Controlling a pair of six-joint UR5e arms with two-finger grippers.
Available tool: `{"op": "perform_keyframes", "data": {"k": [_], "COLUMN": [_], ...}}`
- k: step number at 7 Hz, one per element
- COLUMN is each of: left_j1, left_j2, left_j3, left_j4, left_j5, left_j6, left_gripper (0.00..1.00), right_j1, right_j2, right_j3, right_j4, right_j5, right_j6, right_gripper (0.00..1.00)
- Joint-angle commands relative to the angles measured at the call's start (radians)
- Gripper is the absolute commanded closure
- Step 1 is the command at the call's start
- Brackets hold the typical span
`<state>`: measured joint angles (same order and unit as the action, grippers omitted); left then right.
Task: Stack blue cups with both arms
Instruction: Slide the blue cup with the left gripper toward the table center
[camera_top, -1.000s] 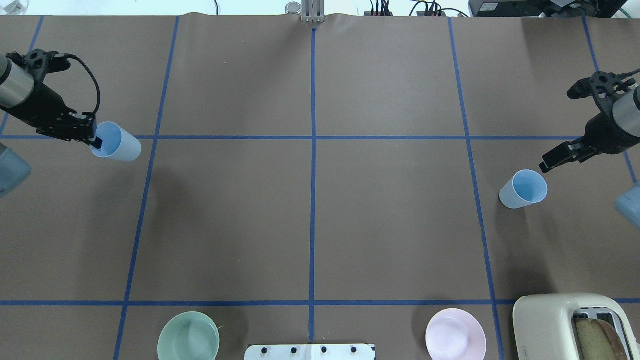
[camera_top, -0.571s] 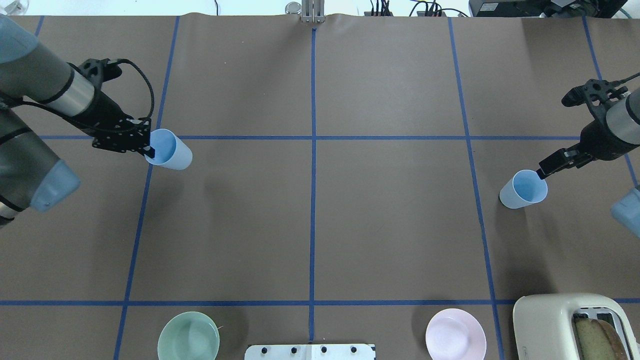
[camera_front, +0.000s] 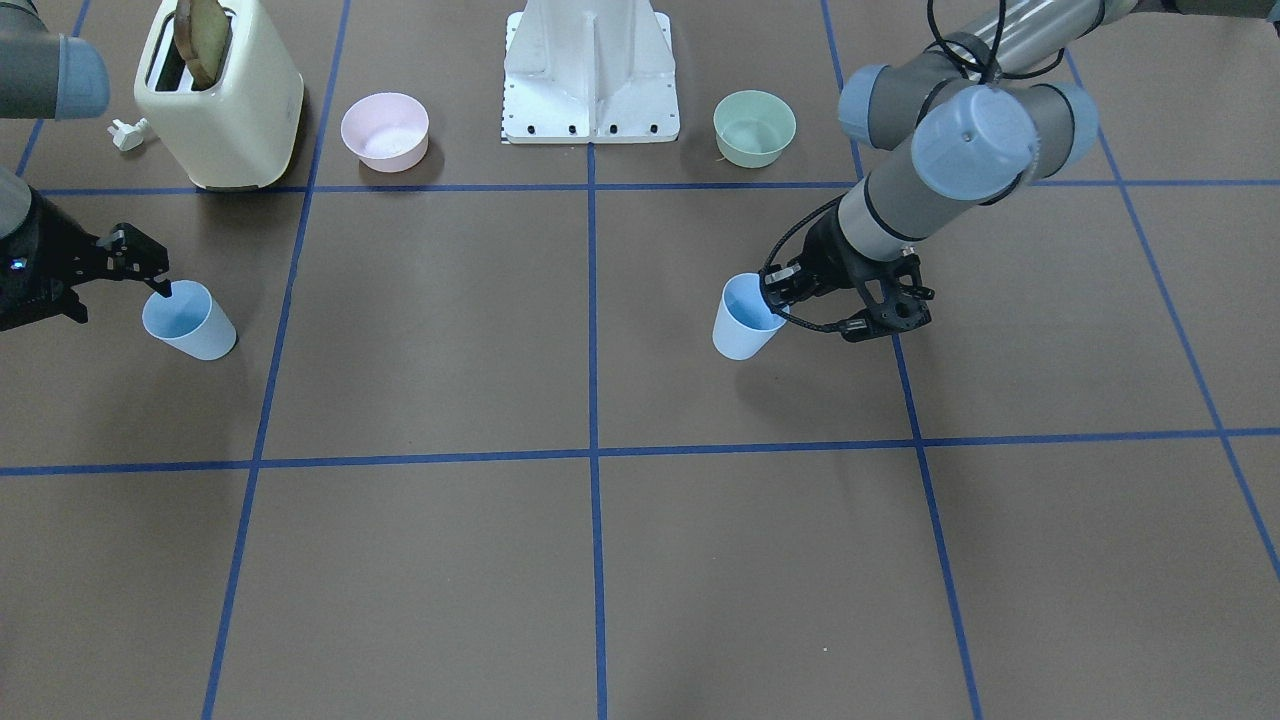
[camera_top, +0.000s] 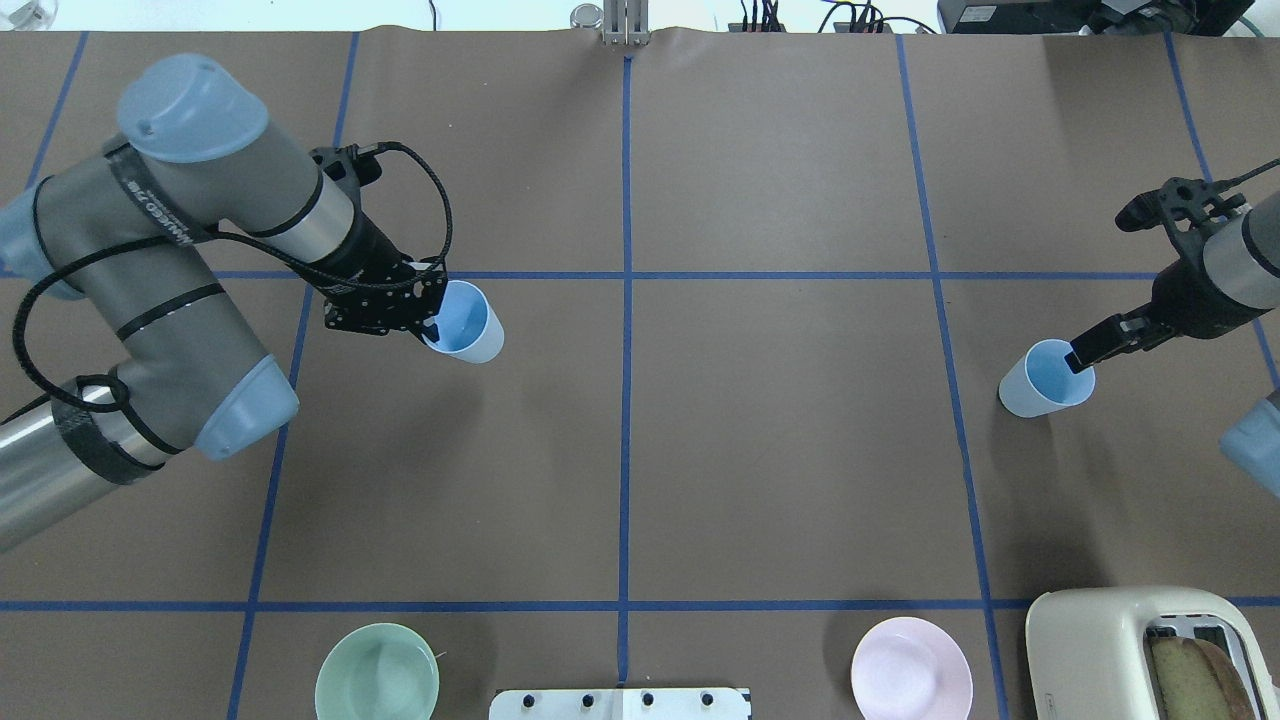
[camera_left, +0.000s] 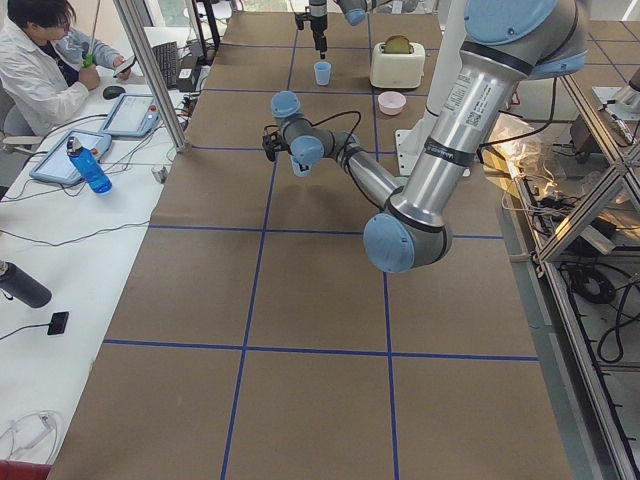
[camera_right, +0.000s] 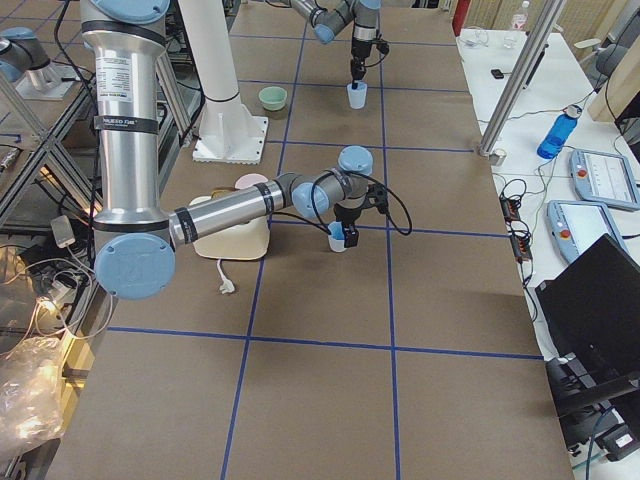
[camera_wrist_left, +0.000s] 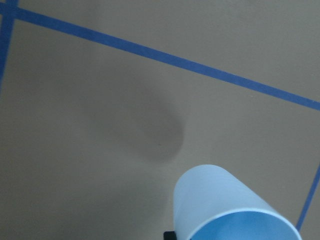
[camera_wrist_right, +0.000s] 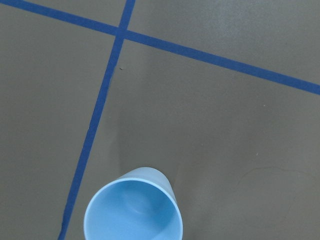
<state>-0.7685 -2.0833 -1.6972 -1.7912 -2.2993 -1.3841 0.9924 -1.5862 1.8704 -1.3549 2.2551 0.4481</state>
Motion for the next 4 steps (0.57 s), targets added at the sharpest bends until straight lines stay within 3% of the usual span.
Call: {"op": "perform_keyframes", "data": {"k": [1,4], "left_j1": [0.061,0.071], "left_j2": [-0.052,-0.078], "left_j3": [0.007,0.011], "left_j4": [0.030,0.030], "left_j5": [0.041,0.043], "left_j6": [-0.050,-0.067], "left_gripper": [1.00,1.00], "right_j1": [-0.030,-0.035], "right_j2": [-0.012,0.002], "right_j3": [-0.007,-0.025], "right_j4": [0.008,0.008], "right_j5": [-0.025,-0.025], "right_j6": [0.003,-0.008], "right_gripper": [0.06,0.13]}}
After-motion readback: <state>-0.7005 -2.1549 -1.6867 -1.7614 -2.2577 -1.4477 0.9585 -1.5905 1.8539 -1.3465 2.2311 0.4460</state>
